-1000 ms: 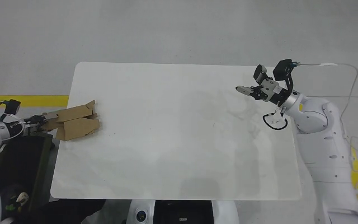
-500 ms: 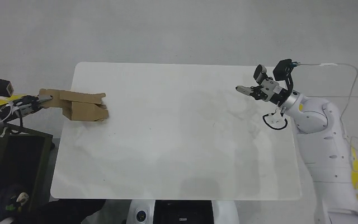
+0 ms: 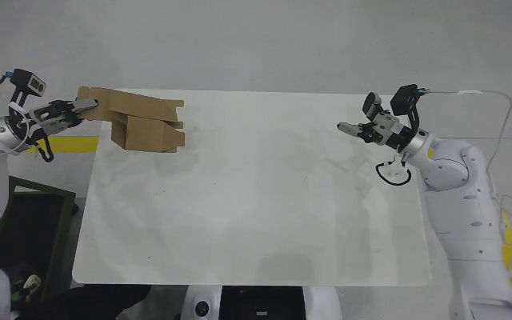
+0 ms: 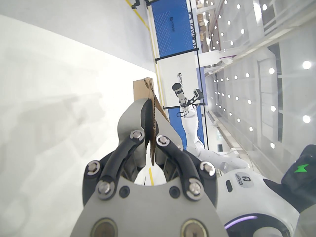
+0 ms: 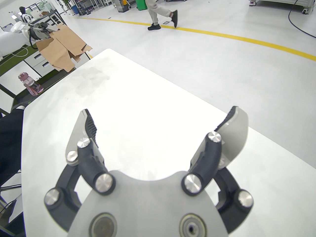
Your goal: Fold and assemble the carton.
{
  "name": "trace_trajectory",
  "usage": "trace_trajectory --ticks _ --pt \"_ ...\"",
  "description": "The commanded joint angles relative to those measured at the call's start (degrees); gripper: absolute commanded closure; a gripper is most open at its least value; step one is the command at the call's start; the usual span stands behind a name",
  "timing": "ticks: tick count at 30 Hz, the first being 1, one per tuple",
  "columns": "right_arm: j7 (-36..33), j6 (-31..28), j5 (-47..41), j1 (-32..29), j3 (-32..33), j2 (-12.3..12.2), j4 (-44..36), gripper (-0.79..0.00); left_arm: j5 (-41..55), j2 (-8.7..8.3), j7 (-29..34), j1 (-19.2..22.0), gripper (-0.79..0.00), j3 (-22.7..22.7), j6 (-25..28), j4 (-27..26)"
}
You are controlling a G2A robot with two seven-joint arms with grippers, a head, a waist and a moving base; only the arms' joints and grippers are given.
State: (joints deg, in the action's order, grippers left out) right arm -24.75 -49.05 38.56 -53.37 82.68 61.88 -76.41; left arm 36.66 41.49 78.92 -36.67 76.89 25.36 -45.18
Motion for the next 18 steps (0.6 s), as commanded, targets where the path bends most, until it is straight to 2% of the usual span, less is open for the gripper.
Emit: trace_trajectory --ticks 1,5,18 --pt "0.0 0.0 0.0 0.0 0.0 0.0 0.0 -0.785 0.3 0.56 -0.4 0.4 0.0 -1.3 0.4 -1.6" --pt "0.0 0.0 0.0 0.0 0.0 0.0 0.0 -0.785 0.8 1.96 -1.2 1.7 0.0 -4.3 1.1 -3.1" --pt "0.0 0.0 0.0 0.0 0.0 0.0 0.0 -0.785 0.8 6.31 -2.6 9.7 0.0 -13.3 2.6 -6.1"
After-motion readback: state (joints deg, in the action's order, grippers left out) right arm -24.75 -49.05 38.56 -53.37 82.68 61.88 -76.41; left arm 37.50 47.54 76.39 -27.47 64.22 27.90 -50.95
